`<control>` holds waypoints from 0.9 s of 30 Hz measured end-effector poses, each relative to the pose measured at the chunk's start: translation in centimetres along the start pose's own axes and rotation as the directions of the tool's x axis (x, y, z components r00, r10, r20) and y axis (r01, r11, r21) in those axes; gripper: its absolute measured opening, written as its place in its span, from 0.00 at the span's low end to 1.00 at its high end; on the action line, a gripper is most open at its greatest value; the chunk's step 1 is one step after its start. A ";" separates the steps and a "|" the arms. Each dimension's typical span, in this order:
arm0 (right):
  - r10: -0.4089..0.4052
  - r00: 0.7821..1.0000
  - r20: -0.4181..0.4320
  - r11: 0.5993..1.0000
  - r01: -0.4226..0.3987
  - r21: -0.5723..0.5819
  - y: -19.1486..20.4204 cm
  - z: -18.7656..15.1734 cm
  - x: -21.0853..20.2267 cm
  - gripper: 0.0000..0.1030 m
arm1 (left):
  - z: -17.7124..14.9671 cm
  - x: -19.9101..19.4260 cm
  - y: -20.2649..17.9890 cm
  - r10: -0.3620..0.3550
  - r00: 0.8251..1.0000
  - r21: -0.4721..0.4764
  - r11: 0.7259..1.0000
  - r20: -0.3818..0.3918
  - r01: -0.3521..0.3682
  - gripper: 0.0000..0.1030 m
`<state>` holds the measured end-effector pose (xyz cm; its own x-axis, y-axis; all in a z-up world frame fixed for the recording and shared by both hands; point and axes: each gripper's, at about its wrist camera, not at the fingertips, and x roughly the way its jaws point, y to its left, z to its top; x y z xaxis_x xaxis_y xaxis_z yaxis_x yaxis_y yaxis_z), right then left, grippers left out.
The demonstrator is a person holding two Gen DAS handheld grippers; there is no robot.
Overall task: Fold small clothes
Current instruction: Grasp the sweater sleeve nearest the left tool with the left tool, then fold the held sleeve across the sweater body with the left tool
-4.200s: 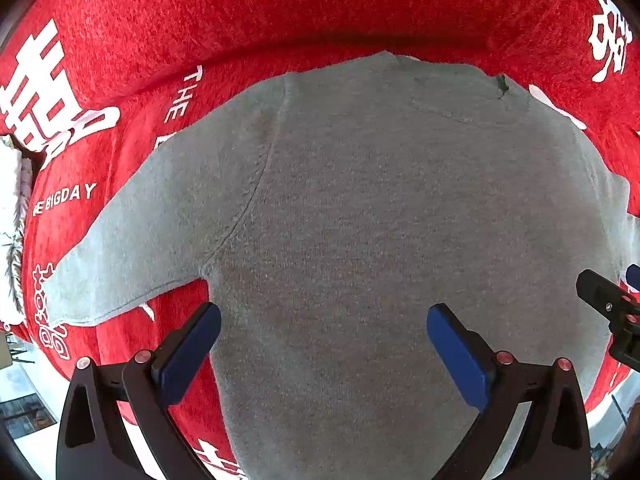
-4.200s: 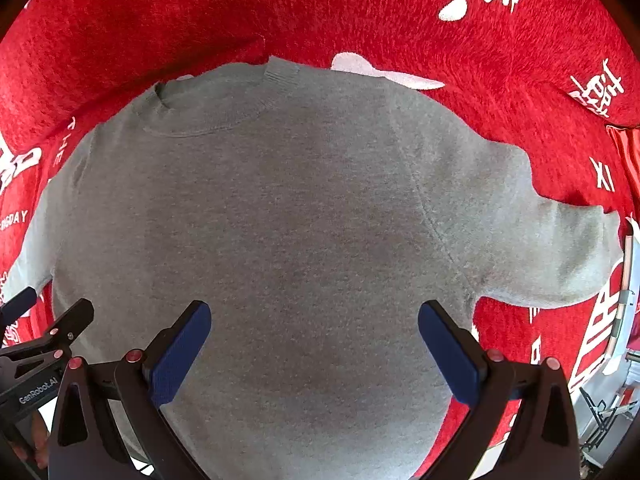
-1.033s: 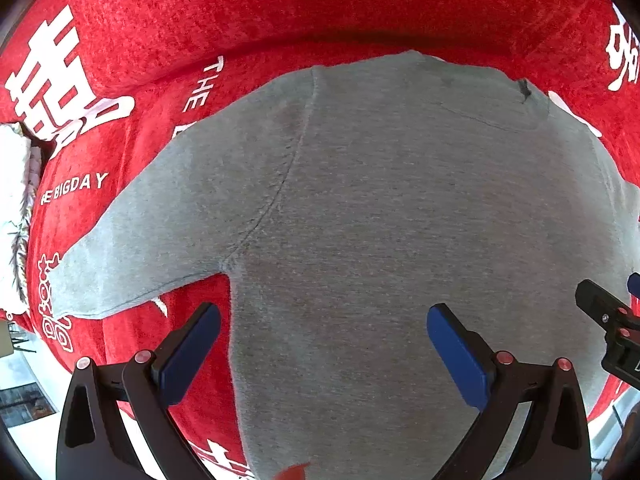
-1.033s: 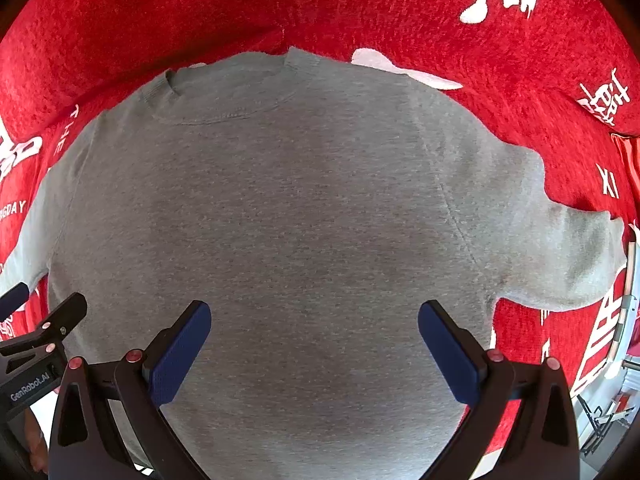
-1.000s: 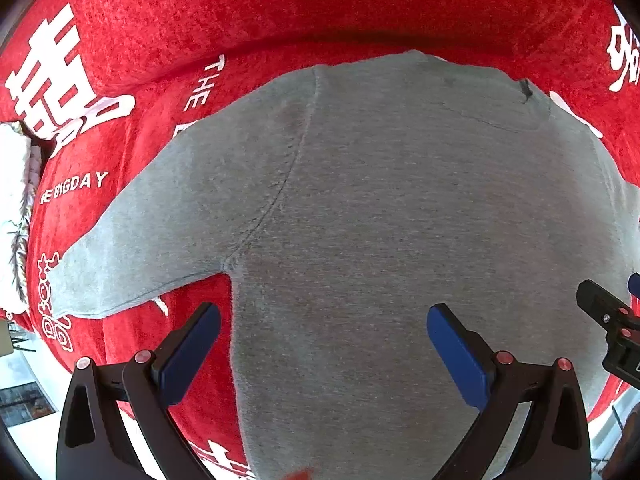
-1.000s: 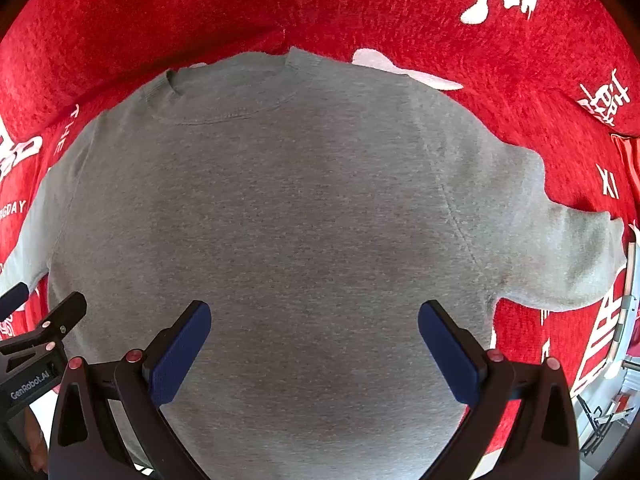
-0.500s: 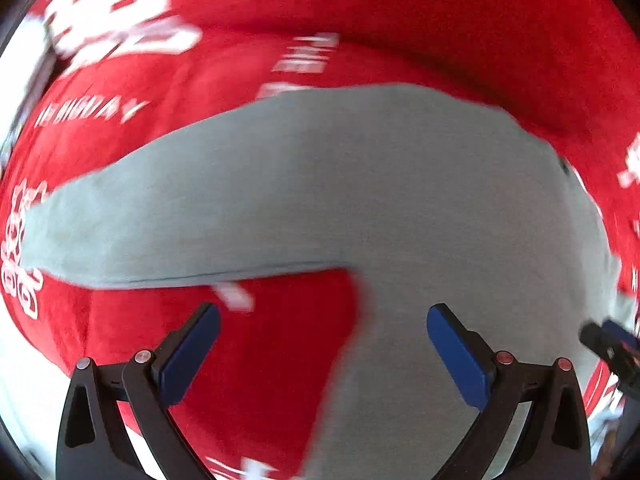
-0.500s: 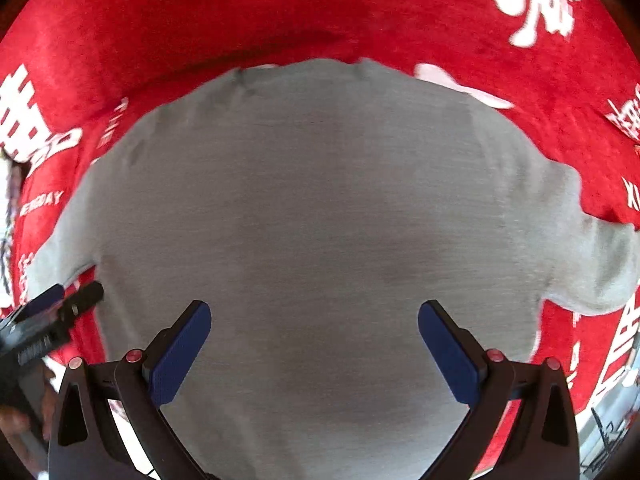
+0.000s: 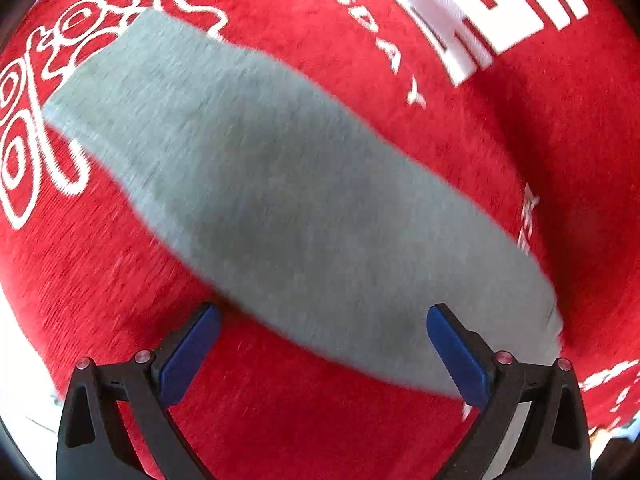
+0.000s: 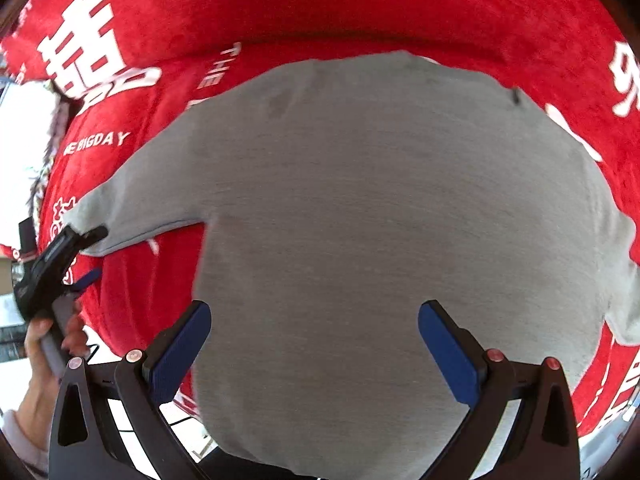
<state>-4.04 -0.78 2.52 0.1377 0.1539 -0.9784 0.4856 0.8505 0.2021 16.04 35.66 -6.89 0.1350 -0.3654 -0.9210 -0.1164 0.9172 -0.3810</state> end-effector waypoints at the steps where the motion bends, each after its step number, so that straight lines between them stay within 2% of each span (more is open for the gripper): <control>1: 0.001 1.000 -0.001 1.000 -0.001 -0.009 0.6 0.2 0.1 1.00 | 0.3 0.0 -0.2 -0.016 1.000 0.001 1.000 0.012 0.016 0.93; 2: 0.001 1.000 -0.003 1.000 -0.001 -0.015 1.1 0.3 0.3 1.00 | 0.8 0.0 -0.2 -0.023 0.999 0.005 1.000 0.025 0.023 0.75; 3: 0.003 1.000 -0.004 1.000 -0.003 -0.021 1.2 0.2 0.2 1.00 | 1.1 0.1 -0.4 -0.015 0.999 0.012 1.000 0.033 0.015 0.62; 4: 0.005 1.000 -0.007 1.000 -0.005 -0.023 1.4 0.3 0.2 1.00 | 1.5 0.1 -0.4 0.009 0.999 0.021 1.000 0.040 -0.010 0.31; 5: 0.007 1.000 -0.008 1.000 -0.008 -0.024 1.6 0.3 0.1 1.00 | 2.0 0.3 -0.4 0.005 0.999 0.021 1.000 0.042 -0.006 0.05; 7: 0.009 1.000 -0.004 1.000 -0.009 -0.025 1.8 0.3 -0.1 1.00 | 2.4 -0.6 0.5 -0.075 0.995 0.001 0.997 0.061 0.075 0.05; 10: 0.016 1.000 0.009 1.000 -0.015 -0.022 2.0 0.3 -0.2 1.00 | 1.8 -2.2 -1.6 -0.062 0.993 0.080 0.995 0.100 0.054 0.05; 14: 0.027 0.999 0.042 1.000 -0.027 0.006 1.2 0.0 -0.9 1.00 | 0.8 -5.6 -7.1 -0.090 0.985 0.286 0.957 0.148 0.044 0.05; 18: 0.046 0.994 0.100 0.997 -0.052 0.060 -0.6 -0.3 -2.4 1.00 | -2.0 -7.9 -16.0 -0.186 0.973 0.518 0.850 0.137 0.090 0.05; 21: 0.050 0.988 0.144 0.990 -0.068 0.123 -3.3 -0.7 -4.2 1.00 | -6.1 -8.7 -23.5 -0.261 0.961 0.667 0.732 0.090 0.136 0.05; 22: 0.053 0.986 0.160 0.986 -0.077 0.146 -4.5 -1.0 -4.9 1.00 | -7.2 -8.6 -25.1 -0.272 0.959 0.692 0.708 0.078 0.145 0.05; 23: 0.051 0.983 0.175 0.982 -0.081 0.169 -5.8 -1.3 -5.4 1.00 | -8.7 -8.2 -27.5 -0.284 0.957 0.726 0.670 0.056 0.156 0.05; 24: 0.043 0.982 0.185 0.978 -0.079 0.191 -7.2 -1.6 -5.9 1.00 | -10.9 -7.4 -30.7 -0.293 0.956 0.765 0.620 0.023 0.172 0.05; 25: 0.031 0.981 0.193 0.974 -0.073 0.216 -8.7 -2.0 -6.3 1.00 | -12.5 -6.6 -32.9 -0.301 0.954 0.788 0.585 -0.008 0.192 0.05; 26: 0.018 0.980 0.197 0.968 -0.067 0.241 -10.2 -2.3 -6.6 1.00 | -13.7 -6.1 -34.3 -0.303 0.953 0.801 0.564 -0.027 0.202 0.05; 27: 0.008 0.980 0.200 0.962 -0.062 0.267 -11.7 -2.7 -6.9 1.00 | -16.1 -4.5 -36.9 -0.291 0.955 0.832 0.515 -0.056 0.206 0.05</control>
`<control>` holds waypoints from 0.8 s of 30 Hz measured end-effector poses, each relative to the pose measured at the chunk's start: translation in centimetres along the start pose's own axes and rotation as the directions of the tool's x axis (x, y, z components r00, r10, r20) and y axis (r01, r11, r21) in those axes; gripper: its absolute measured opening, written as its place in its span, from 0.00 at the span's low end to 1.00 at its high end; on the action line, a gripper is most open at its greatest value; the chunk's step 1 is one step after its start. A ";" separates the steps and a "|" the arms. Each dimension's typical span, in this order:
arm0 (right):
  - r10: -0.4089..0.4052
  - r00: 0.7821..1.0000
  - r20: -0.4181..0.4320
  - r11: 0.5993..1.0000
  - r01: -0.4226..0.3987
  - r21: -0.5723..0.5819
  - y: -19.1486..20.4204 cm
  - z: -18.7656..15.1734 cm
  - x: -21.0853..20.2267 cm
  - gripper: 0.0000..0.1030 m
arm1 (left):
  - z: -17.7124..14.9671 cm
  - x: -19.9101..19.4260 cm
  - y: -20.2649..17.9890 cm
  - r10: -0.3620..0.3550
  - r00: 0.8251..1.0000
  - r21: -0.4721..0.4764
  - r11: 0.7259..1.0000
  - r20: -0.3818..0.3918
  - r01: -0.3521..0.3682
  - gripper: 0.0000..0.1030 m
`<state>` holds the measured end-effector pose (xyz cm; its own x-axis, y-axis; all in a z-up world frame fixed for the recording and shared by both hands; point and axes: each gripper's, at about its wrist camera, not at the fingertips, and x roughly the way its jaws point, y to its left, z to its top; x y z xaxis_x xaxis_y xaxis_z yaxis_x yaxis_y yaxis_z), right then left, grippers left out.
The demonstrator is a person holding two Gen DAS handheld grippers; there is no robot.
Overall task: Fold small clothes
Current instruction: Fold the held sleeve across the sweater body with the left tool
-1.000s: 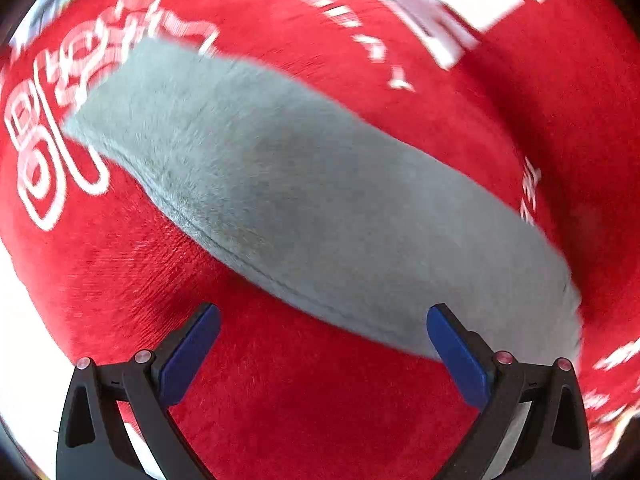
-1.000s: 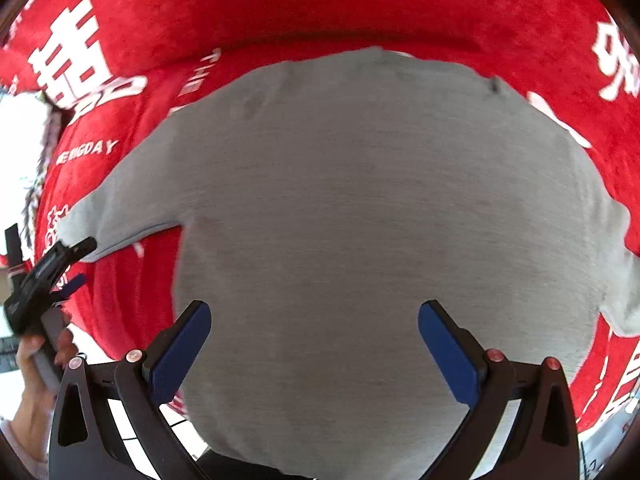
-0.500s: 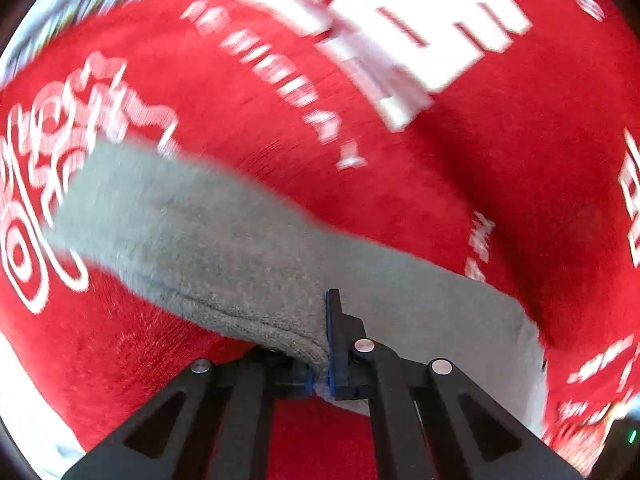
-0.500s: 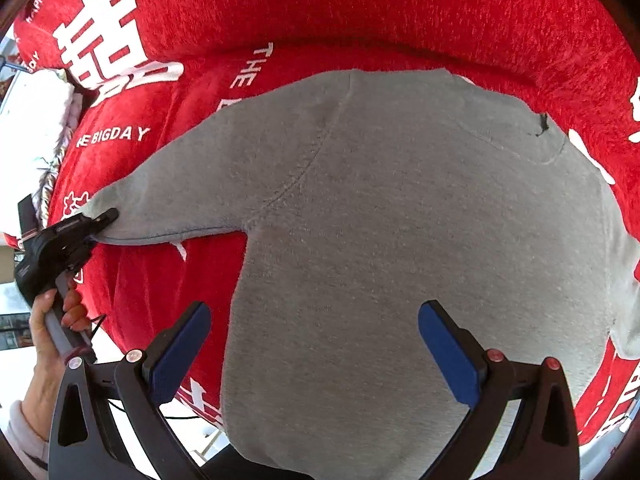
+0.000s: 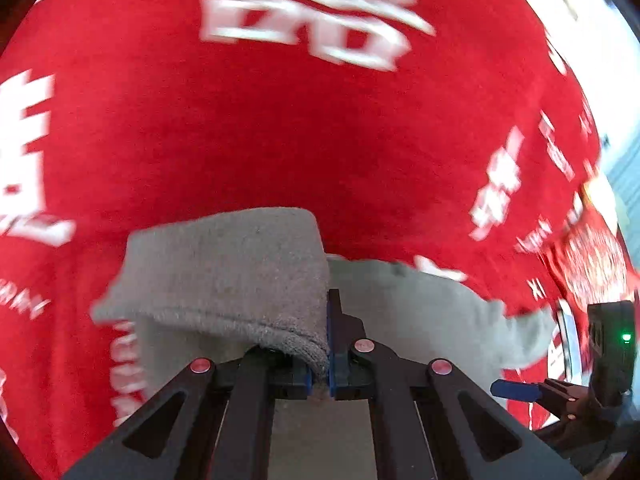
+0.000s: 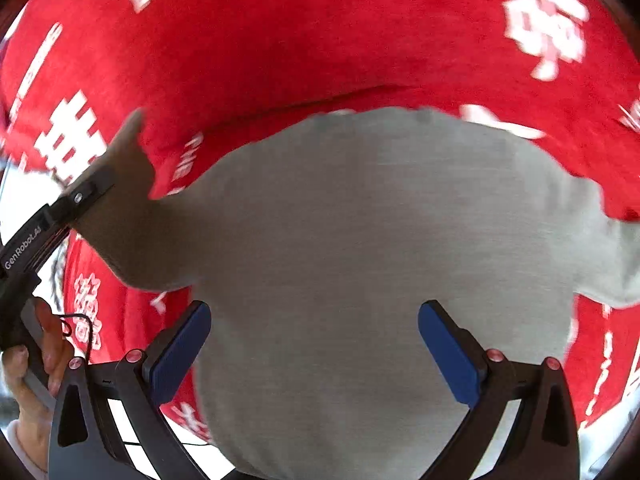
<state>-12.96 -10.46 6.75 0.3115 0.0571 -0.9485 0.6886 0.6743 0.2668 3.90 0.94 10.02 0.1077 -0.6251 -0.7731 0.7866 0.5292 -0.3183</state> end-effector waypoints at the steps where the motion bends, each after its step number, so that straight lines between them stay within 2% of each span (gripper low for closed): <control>1: -0.007 1.000 0.004 1.000 0.007 0.029 -1.7 0.0 -0.4 1.00 | 0.0 1.3 -1.2 -0.003 1.000 0.033 0.999 -0.017 0.003 0.05; 2: -0.012 1.000 0.005 0.998 0.012 0.058 -3.3 0.0 -0.6 1.00 | -0.2 3.8 -3.8 0.015 0.998 0.098 0.995 -0.057 -0.009 0.05; 4: -0.027 1.000 -0.003 0.994 0.027 0.108 -6.4 -0.2 -0.6 1.00 | -1.2 6.6 -6.4 0.046 0.993 0.152 0.988 -0.107 -0.030 0.05; 6: -0.042 0.999 -0.014 0.988 0.044 0.149 -9.1 -0.4 -0.5 1.00 | -2.8 9.9 -8.2 0.106 0.977 0.191 0.979 -0.183 -0.070 0.13; 7: -0.047 0.999 -0.023 0.985 0.050 0.166 -10.3 -0.6 -0.3 1.00 | -3.6 11.3 -8.6 0.125 0.968 0.196 0.977 -0.217 -0.082 0.33; 8: -0.052 0.998 -0.031 0.982 0.057 0.179 -11.5 -0.8 -0.1 1.00 | -4.4 11.9 -8.5 0.136 0.963 0.190 0.977 -0.233 -0.092 0.70; 9: -0.056 0.998 -0.038 0.980 0.062 0.191 -12.4 -0.9 0.0 1.00 | -4.8 12.2 -8.4 0.152 0.960 0.187 0.976 -0.234 -0.109 0.86; 10: -0.058 0.997 -0.043 0.977 0.065 0.202 -13.2 -1.0 0.1 1.00 | -5.2 12.0 -8.7 0.174 0.959 0.197 0.972 -0.225 -0.130 0.95; 12: -0.059 0.997 -0.049 0.974 0.068 0.216 -14.2 -1.1 0.2 1.00 | -5.9 11.7 -9.1 0.197 0.952 0.226 0.964 -0.234 -0.143 0.95; 14: -0.068 0.996 -0.053 0.974 0.078 0.215 -14.3 -0.8 0.3 1.00 | -6.0 9.7 -7.9 0.231 0.945 0.233 0.956 -0.231 -0.177 0.95; 17: -0.095 0.995 -0.023 0.987 0.097 0.129 -12.2 0.4 0.0 1.00 | -4.9 5.7 -4.7 0.266 0.948 0.175 0.956 -0.177 -0.236 0.95; 19: -0.105 0.994 0.013 0.994 0.104 0.018 -9.2 1.8 0.0 1.00 | -3.7 3.0 -0.5 0.325 0.932 0.100 0.945 -0.159 -0.313 0.95; 21: -0.130 0.991 0.040 0.983 0.134 -0.124 -5.3 3.4 0.9 1.00 | -3.2 2.4 3.5 0.377 0.907 0.050 0.926 -0.189 -0.374 0.95; 22: -0.158 0.986 0.048 0.960 0.165 -0.226 -2.6 4.2 2.0 1.00 | -3.1 2.5 5.5 0.400 0.891 0.027 0.914 -0.216 -0.404 0.95; 24: -0.201 0.976 0.080 0.911 0.216 -0.352 0.9 4.9 4.1 1.00 | -3.1 3.6 8.8 0.409 0.870 -0.019 0.903 -0.275 -0.430 0.95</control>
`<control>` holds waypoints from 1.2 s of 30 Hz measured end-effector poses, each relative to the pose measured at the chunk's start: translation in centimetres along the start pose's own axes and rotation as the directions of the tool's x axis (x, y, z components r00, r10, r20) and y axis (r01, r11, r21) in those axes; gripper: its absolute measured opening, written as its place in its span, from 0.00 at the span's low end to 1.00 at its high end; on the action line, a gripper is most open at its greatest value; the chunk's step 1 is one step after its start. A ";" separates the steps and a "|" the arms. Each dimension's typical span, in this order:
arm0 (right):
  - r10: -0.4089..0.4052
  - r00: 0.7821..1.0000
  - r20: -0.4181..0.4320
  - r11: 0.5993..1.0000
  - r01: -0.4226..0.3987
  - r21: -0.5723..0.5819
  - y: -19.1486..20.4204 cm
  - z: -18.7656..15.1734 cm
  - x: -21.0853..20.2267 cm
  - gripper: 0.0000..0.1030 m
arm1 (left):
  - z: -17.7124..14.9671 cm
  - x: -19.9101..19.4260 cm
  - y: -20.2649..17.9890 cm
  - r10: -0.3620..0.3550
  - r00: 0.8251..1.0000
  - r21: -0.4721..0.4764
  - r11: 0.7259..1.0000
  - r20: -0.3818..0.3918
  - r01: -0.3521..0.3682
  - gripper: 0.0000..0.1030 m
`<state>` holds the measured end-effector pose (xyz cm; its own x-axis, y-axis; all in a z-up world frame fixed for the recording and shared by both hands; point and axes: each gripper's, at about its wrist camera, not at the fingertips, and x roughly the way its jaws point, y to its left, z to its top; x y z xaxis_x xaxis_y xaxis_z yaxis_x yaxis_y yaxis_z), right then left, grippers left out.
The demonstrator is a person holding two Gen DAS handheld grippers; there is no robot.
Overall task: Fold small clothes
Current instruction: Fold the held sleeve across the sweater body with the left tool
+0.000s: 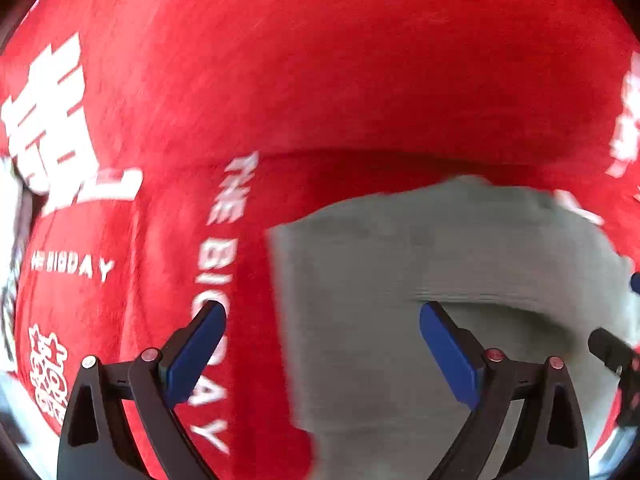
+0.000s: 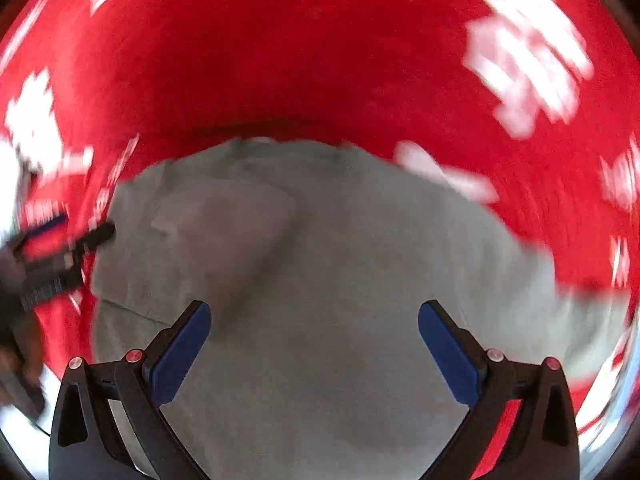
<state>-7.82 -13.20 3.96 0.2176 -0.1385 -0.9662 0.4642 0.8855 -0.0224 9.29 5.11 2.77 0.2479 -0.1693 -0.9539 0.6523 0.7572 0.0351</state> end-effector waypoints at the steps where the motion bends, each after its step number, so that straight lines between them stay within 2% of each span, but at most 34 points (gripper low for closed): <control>1: -0.041 0.999 0.012 0.997 0.042 -0.068 1.8 0.8 0.9 1.00 | 0.2 1.1 0.9 0.004 1.000 -0.021 1.000 -0.026 -0.005 0.95; 3: -0.093 0.996 0.013 0.981 0.094 -0.169 4.4 2.0 3.1 1.00 | 0.3 3.3 2.5 0.006 0.997 -0.063 0.998 -0.074 -0.010 0.95; 5: -0.158 0.987 0.003 0.965 0.155 -0.211 5.8 2.9 5.1 0.99 | 0.3 5.1 2.5 -0.027 0.993 -0.086 0.996 -0.113 0.017 0.95; 7: -0.217 0.976 -0.015 0.954 0.209 -0.217 6.1 3.9 6.7 0.89 | 0.5 5.9 2.0 -0.054 0.990 -0.094 0.995 -0.130 0.042 0.95; 8: -0.223 0.974 -0.030 0.955 0.213 -0.209 5.8 4.2 7.3 0.64 | 0.4 6.1 1.8 -0.060 0.989 -0.100 0.994 -0.133 0.047 0.95; 9: -0.186 0.981 -0.047 0.968 0.174 -0.180 5.1 4.4 7.4 0.21 | 0.3 6.2 1.7 -0.069 0.989 -0.112 0.992 -0.129 0.055 0.95; 10: -0.114 0.992 -0.057 0.988 0.107 -0.115 4.0 4.6 7.1 0.06 | 0.3 6.2 1.7 -0.078 0.989 -0.122 0.991 -0.128 0.062 0.95; 12: 0.007 1.000 0.002 0.998 -0.007 0.056 0.9 4.4 5.4 0.06 | 0.1 6.0 1.7 -0.098 0.987 -0.140 0.987 -0.128 0.080 0.95; 13: 0.101 0.994 0.050 0.979 -0.108 0.175 -1.4 3.8 4.5 0.06 | -0.1 6.0 1.7 -0.106 0.986 -0.142 0.986 -0.129 0.088 0.92; 14: 0.176 0.980 0.097 0.934 -0.198 0.298 -3.9 2.8 4.0 0.06 | -0.2 6.0 1.6 -0.116 0.985 -0.138 0.985 -0.127 0.098 0.85; 15: 0.236 0.962 0.139 0.858 -0.273 0.434 -6.6 1.3 4.0 0.12 | -0.1 5.8 1.6 -0.122 0.985 -0.132 0.985 -0.119 0.106 0.79; 16: 0.268 0.951 0.155 0.792 -0.309 0.526 -8.4 0.0 4.5 0.18 | -0.1 5.4 1.4 -0.143 0.984 -0.119 0.984 -0.103 0.131 0.59; 17: 0.308 0.936 0.170 0.703 -0.344 0.622 -10.2 -1.7 5.2 0.39 | -0.1 5.1 1.3 -0.178 0.980 -0.110 0.980 -0.093 0.167 0.29; 18: 0.334 0.924 0.186 0.625 -0.365 0.690 -11.5 -3.2 5.7 0.61 | -0.1 4.9 1.1 -0.202 0.975 -0.104 0.976 -0.092 0.192 0.19; 19: 0.350 0.913 0.210 0.548 -0.382 0.744 -12.5 -4.8 6.1 0.64 | 0.1 4.6 0.7 -0.184 0.979 -0.086 0.981 -0.090 0.176 0.15; 20: 0.359 0.904 0.233 0.495 -0.395 0.774 -13.1 -5.8 6.3 0.64 | 0.1 4.2 0.5 -0.174 0.981 -0.067 0.984 -0.088 0.168 0.13; 22: 0.361 0.897 0.254 0.430 -0.402 0.808 -13.9 -6.9 6.3 0.64 | 0.0 3.2 0.6 -0.181 0.981 -0.051 0.983 -0.068 0.178 0.12; 23: 0.365 0.895 0.255 0.409 -0.401 0.820 -14.2 -7.1 6.4 0.54 | -0.1 2.7 1.0 -0.193 0.980 -0.048 0.980 -0.055 0.191 0.09; 24: 0.378 0.887 0.264 0.390 -0.412 0.824 -14.3 -7.1 6.4 0.20 | -0.2 2.4 1.4 -0.194 0.980 -0.046 0.980 -0.051 0.192 0.09; 25: 0.393 0.878 0.273 0.380 -0.425 0.822 -14.5 -6.9 6.4 0.05 | -0.2 2.6 2.0 -0.193 0.979 -0.050 0.980 -0.057 0.191 0.09; 26: 0.397 0.873 0.284 0.385 -0.440 0.811 -14.5 -6.6 6.1 0.07 | -0.3 2.8 2.4 -0.191 0.979 -0.056 0.981 -0.065 0.188 0.09; 27: 0.398 0.873 0.283 0.409 -0.445 0.797 -14.4 -6.4 5.9 0.07 | -0.5 3.5 3.0 -0.186 0.979 -0.063 0.982 -0.086 0.181 0.09; 29: 0.379 0.897 0.228 0.471 -0.398 0.787 -14.2 -6.3 6.3 0.07 | -0.3 4.5 3.4 -0.189 0.978 -0.053 0.981 -0.093 0.185 0.09; 30: 0.368 0.909 0.193 0.482 -0.364 0.797 -14.2 -6.7 6.6 0.07 | -0.5 4.3 3.3 -0.191 0.977 -0.050 0.981 -0.090 0.187 0.09; 32: 0.358 0.922 0.148 0.477 -0.317 0.820 -14.5 -7.8 7.4 0.07 | -0.8 3.6 3.3 -0.183 0.980 -0.056 0.982 -0.080 0.179 0.09; 33: 0.354 0.922 0.153 0.474 -0.318 0.821 -14.6 -8.2 7.2 0.07 | -1.2 2.8 3.5 -0.147 0.987 -0.066 0.988 -0.064 0.143 0.09; 35: 0.332 0.934 0.132 0.506 -0.294 0.811 -14.5 -8.6 6.6 0.07 | -1.6 1.6 4.0 -0.069 0.995 -0.072 0.995 -0.065 0.065 0.09; 36: 0.323 0.939 0.119 0.518 -0.281 0.808 -14.4 -9.0 6.4 0.07 | -1.9 1.2 4.2 -0.057 0.996 -0.078 0.996 -0.071 0.052 0.09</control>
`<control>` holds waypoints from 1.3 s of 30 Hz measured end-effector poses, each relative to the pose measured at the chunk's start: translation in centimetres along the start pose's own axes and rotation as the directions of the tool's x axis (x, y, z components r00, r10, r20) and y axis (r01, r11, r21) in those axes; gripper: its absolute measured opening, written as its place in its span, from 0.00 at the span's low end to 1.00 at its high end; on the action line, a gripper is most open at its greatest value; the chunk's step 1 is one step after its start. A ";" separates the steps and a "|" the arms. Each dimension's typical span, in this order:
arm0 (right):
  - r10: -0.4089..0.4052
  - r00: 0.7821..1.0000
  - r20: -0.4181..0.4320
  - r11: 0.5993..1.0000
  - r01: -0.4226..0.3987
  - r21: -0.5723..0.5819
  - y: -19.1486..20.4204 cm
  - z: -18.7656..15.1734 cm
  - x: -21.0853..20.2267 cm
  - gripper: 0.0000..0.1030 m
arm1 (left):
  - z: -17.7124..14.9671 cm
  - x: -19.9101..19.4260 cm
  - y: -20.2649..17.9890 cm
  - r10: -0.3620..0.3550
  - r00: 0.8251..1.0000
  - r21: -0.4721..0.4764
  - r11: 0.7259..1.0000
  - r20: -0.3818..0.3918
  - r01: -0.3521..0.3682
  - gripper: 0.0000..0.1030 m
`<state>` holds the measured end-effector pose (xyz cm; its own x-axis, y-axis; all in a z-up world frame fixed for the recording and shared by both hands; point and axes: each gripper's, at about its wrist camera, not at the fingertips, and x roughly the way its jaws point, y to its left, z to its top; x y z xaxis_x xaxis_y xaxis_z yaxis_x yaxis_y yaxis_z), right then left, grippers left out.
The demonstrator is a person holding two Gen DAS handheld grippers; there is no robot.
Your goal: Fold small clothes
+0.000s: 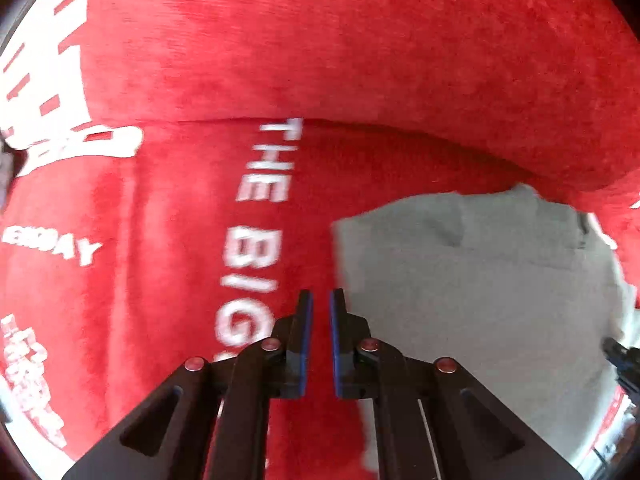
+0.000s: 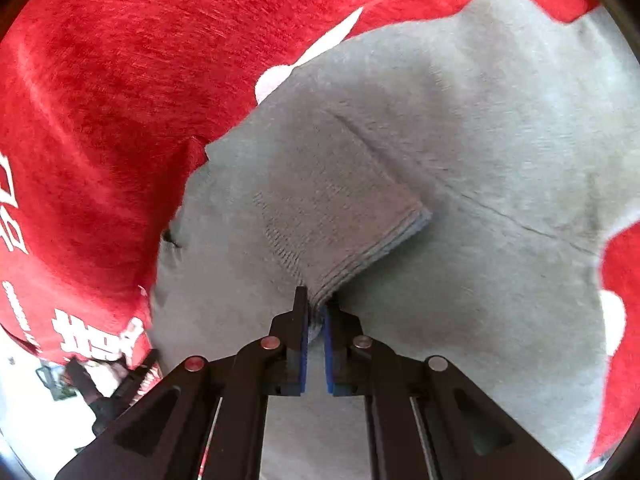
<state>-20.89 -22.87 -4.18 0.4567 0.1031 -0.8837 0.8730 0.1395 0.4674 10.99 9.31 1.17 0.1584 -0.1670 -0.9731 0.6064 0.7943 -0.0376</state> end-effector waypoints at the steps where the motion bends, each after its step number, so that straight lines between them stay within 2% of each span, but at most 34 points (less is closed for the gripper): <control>1: -0.013 1.000 -0.003 1.000 0.013 0.000 -0.1 -0.1 -0.3 0.07 | -0.6 -0.6 0.4 -0.005 1.000 -0.013 1.000 -0.012 0.005 0.09; 5: -0.015 1.000 -0.005 0.999 0.015 -0.042 0.4 -0.4 -1.7 0.15 | -2.8 -3.0 -0.8 -0.017 1.000 0.027 0.999 -0.011 0.017 0.09; 7: -0.028 0.999 0.015 0.996 0.030 -0.084 0.7 0.2 -2.4 0.33 | -3.6 -4.2 -1.9 -0.041 0.999 0.065 0.997 -0.002 0.041 0.09; 8: -0.040 0.999 0.023 0.996 0.042 -0.084 0.7 0.5 -2.3 0.52 | -3.1 -4.3 -3.0 -0.048 0.999 0.083 0.995 -0.003 0.048 0.09; 9: -0.044 0.999 0.028 0.997 0.046 -0.068 0.4 1.0 -2.3 0.58 | -2.7 -4.1 -4.5 -0.050 0.999 0.095 0.994 -0.005 0.050 0.09; 10: -0.046 0.999 0.018 0.998 0.047 -0.035 -0.2 1.6 -2.1 0.57 | -2.6 -3.8 -4.8 -0.053 0.999 0.103 0.993 -0.009 0.053 0.09; 11: -0.042 0.999 -0.002 0.999 0.042 -0.005 -0.7 2.1 -1.8 0.45 | -2.8 -3.4 -5.7 -0.056 0.998 0.104 0.993 -0.016 0.057 0.09; 12: -0.026 1.000 -0.016 1.000 0.026 0.007 -1.1 2.5 -1.7 0.10 | -2.4 -2.9 -6.4 -0.058 0.998 0.094 0.994 -0.018 0.059 0.09; 14: -0.030 1.000 -0.005 0.999 0.030 -0.045 0.0 3.0 -1.3 0.08 | -1.7 -1.7 -7.4 -0.052 0.998 0.082 0.995 -0.018 0.054 0.09; 17: -0.079 0.996 0.031 0.974 0.084 -0.208 1.4 3.0 -1.5 0.08 | -1.4 -0.2 -7.6 0.020 0.999 0.092 0.996 -0.037 -0.017 0.09; 18: -0.097 0.995 0.020 0.969 0.099 -0.228 1.4 2.9 -1.0 0.08 | -1.5 0.0 -7.7 0.049 0.998 0.096 0.994 -0.039 -0.045 0.09; 19: -0.119 0.993 0.002 0.968 0.116 -0.221 0.9 2.9 -0.7 0.09 | -1.6 0.0 -7.5 0.044 0.998 0.090 0.995 -0.037 -0.040 0.09; 23: -0.073 0.997 -0.017 0.986 0.070 -0.153 -0.7 3.2 -1.2 0.15 | -1.6 -0.1 -7.1 0.040 0.999 0.083 0.996 -0.028 -0.037 0.10; 28: -0.060 0.998 -0.029 0.983 0.054 -0.178 -0.3 3.3 -1.2 0.17 | -0.2 0.9 -6.0 0.055 0.998 0.054 0.997 -0.037 -0.053 0.10; 29: -0.053 0.998 -0.034 0.983 0.046 -0.175 -0.2 3.3 -1.1 0.24 | -0.2 0.8 -6.0 0.060 0.997 0.052 0.997 -0.040 -0.058 0.10; 30: -0.044 0.998 -0.038 0.984 0.037 -0.173 0.0 3.3 -0.9 0.38 | -0.2 0.7 -6.1 0.068 0.997 0.056 0.996 -0.038 -0.066 0.10; 32: -0.021 1.000 -0.021 0.982 0.016 -0.189 0.6 3.3 -1.0 0.52 | -0.4 0.6 -6.6 0.089 0.996 0.076 0.993 -0.031 -0.087 0.10; 33: -0.060 0.998 0.003 0.973 0.059 -0.221 0.7 3.4 -1.3 0.52 | -0.5 0.6 -6.9 0.094 0.995 0.084 0.992 -0.029 -0.091 0.10; 34: -0.149 0.988 0.025 0.958 0.151 -0.244 1.0 3.5 -1.0 0.52 | -0.5 0.6 -7.0 0.092 0.995 0.082 0.993 -0.030 -0.089 0.10; 35: -0.186 0.982 0.022 0.953 0.185 -0.241 0.9 3.7 -0.8 0.52 | -0.6 0.5 -7.1 0.085 0.996 0.075 0.994 -0.035 -0.082 0.10; 37: -0.167 0.986 0.016 0.957 0.166 -0.240 1.0 3.6 -1.2 0.52 | -0.8 0.5 -7.3 0.063 0.997 0.058 0.996 -0.039 -0.061 0.10; 39: -0.171 0.985 0.026 0.947 0.172 -0.273 1.3 2.9 -2.1 0.59 | -1.0 0.4 -7.5 0.053 0.998 0.044 0.998 -0.033 -0.052 0.10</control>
<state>-20.20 -25.77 -1.75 0.3045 0.0525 -0.9510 0.8579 0.4187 0.2978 5.78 3.88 0.83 0.1649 -0.1052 -0.9807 0.6307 0.7757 0.0228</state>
